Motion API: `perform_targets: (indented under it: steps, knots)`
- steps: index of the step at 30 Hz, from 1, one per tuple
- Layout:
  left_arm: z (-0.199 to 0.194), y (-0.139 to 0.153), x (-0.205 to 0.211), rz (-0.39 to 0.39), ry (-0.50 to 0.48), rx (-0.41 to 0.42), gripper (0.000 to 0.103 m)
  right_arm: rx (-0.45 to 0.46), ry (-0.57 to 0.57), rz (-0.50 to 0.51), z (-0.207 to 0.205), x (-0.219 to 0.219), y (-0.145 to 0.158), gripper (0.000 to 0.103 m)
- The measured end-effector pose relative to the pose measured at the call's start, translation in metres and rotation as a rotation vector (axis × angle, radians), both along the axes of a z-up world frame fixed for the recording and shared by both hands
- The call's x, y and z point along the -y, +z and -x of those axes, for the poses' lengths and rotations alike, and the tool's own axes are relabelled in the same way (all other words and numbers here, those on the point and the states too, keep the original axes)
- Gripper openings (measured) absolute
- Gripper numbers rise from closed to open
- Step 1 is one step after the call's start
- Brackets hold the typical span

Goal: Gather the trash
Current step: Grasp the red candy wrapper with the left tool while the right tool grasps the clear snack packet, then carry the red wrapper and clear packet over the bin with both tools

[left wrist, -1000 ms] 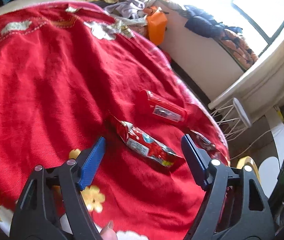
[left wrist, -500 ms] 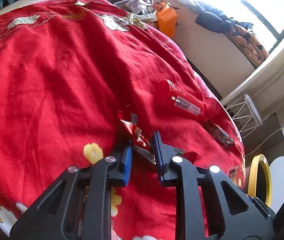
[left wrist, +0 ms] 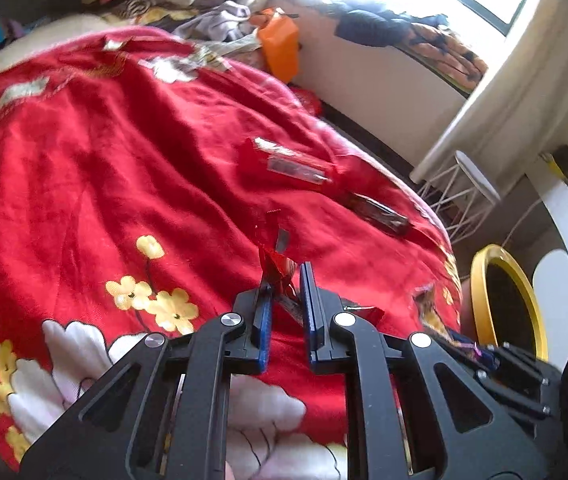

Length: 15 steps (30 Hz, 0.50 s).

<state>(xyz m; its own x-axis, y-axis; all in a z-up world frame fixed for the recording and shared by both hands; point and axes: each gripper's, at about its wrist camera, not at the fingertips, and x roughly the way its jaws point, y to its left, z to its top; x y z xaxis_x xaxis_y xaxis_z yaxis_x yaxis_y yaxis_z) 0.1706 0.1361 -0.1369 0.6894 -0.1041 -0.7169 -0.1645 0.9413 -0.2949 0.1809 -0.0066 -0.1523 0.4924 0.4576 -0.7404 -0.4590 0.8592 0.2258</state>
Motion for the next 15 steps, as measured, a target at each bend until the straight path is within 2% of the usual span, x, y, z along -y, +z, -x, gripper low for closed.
perform_targets:
  steps: [6, 15]
  knots:
    - [0.008, 0.017, 0.018, -0.033, -0.047, 0.042, 0.008, 0.020, -0.030, -0.036, 0.007, 0.018, 0.014, 0.020]
    - [0.014, 0.038, 0.047, -0.024, -0.119, 0.101, 0.007, 0.049, -0.101, -0.072, 0.014, 0.050, 0.031, 0.020]
